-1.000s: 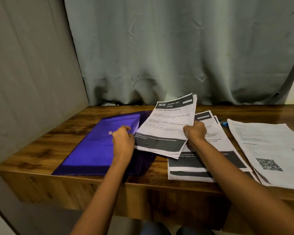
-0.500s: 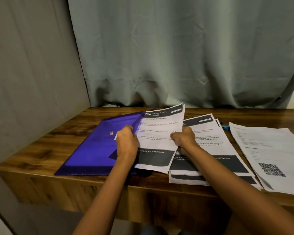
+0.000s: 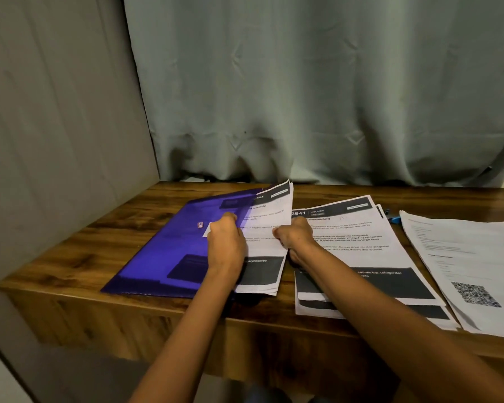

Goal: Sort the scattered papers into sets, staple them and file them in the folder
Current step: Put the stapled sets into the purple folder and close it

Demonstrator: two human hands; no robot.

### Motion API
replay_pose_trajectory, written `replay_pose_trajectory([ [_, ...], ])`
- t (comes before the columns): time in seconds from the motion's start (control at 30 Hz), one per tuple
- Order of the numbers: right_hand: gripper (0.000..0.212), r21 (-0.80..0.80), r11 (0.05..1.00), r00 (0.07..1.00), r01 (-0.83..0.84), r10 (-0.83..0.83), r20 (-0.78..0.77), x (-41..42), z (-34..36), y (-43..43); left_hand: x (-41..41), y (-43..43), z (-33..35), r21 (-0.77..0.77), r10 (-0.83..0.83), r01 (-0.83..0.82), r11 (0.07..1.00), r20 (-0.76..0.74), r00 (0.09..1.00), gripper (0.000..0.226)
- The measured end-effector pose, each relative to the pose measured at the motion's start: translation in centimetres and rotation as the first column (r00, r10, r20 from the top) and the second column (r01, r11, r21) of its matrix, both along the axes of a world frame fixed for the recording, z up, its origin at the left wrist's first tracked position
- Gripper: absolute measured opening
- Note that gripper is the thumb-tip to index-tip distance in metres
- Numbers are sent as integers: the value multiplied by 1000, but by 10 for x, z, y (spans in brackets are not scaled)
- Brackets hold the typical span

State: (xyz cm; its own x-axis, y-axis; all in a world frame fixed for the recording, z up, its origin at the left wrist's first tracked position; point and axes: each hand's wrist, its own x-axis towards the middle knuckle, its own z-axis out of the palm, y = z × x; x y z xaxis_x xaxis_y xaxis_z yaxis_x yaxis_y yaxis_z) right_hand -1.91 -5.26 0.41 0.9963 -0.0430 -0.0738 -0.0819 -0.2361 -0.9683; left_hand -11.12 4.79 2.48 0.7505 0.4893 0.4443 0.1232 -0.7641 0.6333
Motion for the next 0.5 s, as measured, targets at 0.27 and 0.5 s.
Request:
replay_pose_trajectory([
  [0.27,35,-5,975,974,-222,222,-49,3,5,29,-3,-1,-2,42,-3,4,999,-19,1000,25],
  [0.5,29,243,949,975,-199,217,-51,-1,8,32,3,0,-5,67,-2,4,998,-22,1000,27],
])
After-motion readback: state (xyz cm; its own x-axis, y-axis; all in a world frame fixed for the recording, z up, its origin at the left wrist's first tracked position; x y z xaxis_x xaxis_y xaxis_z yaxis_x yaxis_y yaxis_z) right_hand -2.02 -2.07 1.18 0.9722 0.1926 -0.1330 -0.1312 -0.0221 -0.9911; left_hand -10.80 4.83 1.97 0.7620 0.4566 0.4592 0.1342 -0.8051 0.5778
